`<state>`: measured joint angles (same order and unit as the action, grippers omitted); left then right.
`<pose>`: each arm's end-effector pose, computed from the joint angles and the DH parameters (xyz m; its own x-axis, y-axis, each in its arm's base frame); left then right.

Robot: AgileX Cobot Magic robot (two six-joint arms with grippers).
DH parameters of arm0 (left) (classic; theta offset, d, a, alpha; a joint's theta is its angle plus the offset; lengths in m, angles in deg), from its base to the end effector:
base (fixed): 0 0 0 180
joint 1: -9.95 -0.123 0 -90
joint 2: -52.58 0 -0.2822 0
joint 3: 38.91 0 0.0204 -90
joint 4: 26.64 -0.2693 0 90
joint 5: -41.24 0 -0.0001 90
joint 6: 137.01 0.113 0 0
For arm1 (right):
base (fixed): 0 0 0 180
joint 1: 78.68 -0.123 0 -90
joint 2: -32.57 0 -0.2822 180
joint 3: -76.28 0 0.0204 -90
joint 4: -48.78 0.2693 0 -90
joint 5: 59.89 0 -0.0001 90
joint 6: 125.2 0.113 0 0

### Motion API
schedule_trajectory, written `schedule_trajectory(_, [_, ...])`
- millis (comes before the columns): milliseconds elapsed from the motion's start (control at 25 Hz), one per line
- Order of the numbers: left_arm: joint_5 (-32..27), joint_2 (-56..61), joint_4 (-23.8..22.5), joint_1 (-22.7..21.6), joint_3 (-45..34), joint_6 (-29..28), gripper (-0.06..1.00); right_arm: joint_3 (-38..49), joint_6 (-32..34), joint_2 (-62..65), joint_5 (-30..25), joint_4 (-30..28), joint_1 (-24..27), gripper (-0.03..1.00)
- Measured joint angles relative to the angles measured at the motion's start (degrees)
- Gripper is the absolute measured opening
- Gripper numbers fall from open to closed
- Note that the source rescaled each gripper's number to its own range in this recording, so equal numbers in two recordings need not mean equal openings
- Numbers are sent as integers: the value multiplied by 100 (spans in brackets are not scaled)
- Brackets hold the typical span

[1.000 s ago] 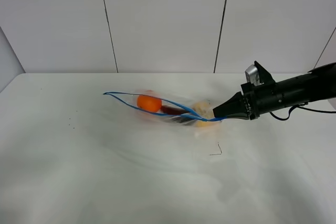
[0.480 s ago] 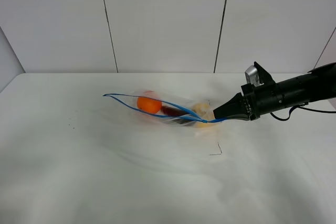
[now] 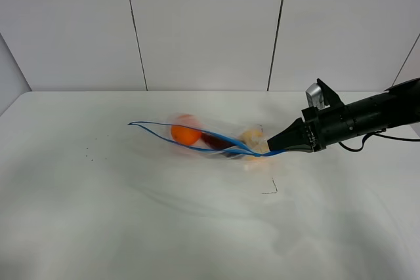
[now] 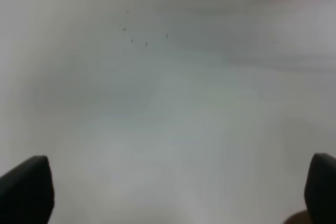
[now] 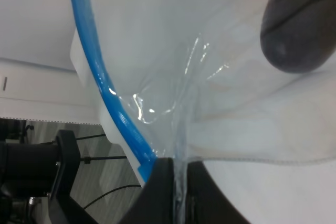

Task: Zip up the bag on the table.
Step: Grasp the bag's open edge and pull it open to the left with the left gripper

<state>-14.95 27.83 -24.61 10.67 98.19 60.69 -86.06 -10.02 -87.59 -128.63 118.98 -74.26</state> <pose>0.0788 -0.0043 0.2995 -0.5229 0.2917 -0.8009 0.1942 0.9557 0.2212 0.3454 0.0727 0.1269 -0.9456 -0.0888 -0.3130 -0.3161 0.4786 0.8191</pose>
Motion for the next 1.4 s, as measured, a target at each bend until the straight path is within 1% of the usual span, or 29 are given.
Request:
schedule_trajectory(160, [591, -1365, 70, 0, 791, 585, 97, 0, 0, 0, -4, -19, 0, 0])
schedule_trajectory(200, [743, -1752, 165, 4, 1074, 742, 97, 0, 0, 0, -6, -19, 0, 0])
schedule_trajectory(280, [990, -2292, 272, 131, 1487, 932, 97, 0, 0, 0, -11, -19, 0, 0])
schedule_trajectory(360, [1130, -2796, 274, 403, 1857, 1041, 96, 0, 0, 0, -11, -19, 0, 0])
schedule_trajectory(400, [1159, -2978, 179, 610, 1975, 1053, 96, 0, 0, 0, -11, -19, 0, 0])
schedule_trajectory(480, [1180, -3355, -204, 1089, 2137, 1046, 96, 0, 5, 0, -11, -21, 0, 0])
schedule_trajectory(560, [1239, -3612, -787, 1770, 2160, 840, 95, 0, 27, 0, -11, -46, 0, 0])
schedule_trajectory(600, [1284, -3738, -1165, 2101, 2171, 604, 95, 0, 29, 0, -11, -60, 0, 0])
schedule_trajectory(680, [1315, -3974, -1947, 2905, 2178, -47, 95, 0, 40, 0, 6, -81, 0, 0])
schedule_trajectory(720, [1315, -4120, -2612, 3456, 2178, -486, 95, 0, 45, 0, 6, -96, 0, 0])
schedule_trajectory(880, [1032, -4889, -5152, 5137, 2178, -2412, 95, 0, 110, 0, 19, -176, 0, 0])
schedule_trajectory(920, [1032, -4889, -5152, 5137, 2178, -2412, 95, 0, 123, 0, 25, -181, 0, 0])
schedule_trajectory(960, [934, -5124, -5714, 5433, 2160, -2848, 95, 0, 134, 0, 29, -184, 0, 0])
schedule_trajectory(1040, [877, -5578, -6486, 6041, 2132, -3504, 95, 0, 181, 0, 57, -188, 0, 0])
schedule_trajectory(1080, [877, -6107, -7045, 6473, 2079, -3998, 95, 0, 198, 0, 78, -188, 0, 0])
schedule_trajectory(1160, [878, -6635, -7514, 6782, 2031, -4456, 95, 0, 239, 0, 96, -200, 0, 0])
schedule_trajectory(1200, [878, -6635, -7514, 6782, 2031, -4456, 95, 0, 249, 0, 104, -205, 0, 0])
schedule_trajectory(1280, [867, -7210, -7945, 6923, 1987, -4936, 94, 0, 262, 0, 123, -212, 0, 0])
schedule_trajectory(1400, [895, -7860, -8560, 6999, 1976, -5529, 94, 0, 279, 0, 128, -222, 0, 0])
